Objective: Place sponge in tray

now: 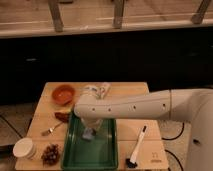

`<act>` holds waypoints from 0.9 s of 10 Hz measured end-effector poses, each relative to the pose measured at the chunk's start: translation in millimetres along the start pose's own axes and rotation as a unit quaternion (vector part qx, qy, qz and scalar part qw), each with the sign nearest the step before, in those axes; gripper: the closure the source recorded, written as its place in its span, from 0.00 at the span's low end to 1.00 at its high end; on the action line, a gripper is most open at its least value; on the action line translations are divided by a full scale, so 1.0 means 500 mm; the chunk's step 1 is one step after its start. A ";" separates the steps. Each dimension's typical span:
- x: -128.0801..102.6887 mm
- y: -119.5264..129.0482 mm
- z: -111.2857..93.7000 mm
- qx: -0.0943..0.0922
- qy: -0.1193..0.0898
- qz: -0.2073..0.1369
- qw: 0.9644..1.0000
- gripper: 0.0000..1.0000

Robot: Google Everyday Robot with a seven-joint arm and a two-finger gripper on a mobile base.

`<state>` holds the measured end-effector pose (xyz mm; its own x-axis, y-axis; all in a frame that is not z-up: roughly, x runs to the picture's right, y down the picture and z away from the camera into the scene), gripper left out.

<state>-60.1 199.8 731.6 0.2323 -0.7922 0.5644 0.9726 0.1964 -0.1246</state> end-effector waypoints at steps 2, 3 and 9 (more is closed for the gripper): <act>-0.001 -0.002 0.000 0.001 -0.001 -0.006 1.000 0.58; -0.002 -0.002 0.000 0.001 -0.001 -0.008 1.000 0.58; -0.006 -0.006 0.001 0.004 -0.004 -0.020 1.000 0.48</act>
<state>-63.6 201.9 731.0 0.1921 -0.7947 0.5758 0.9812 0.1680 -0.0955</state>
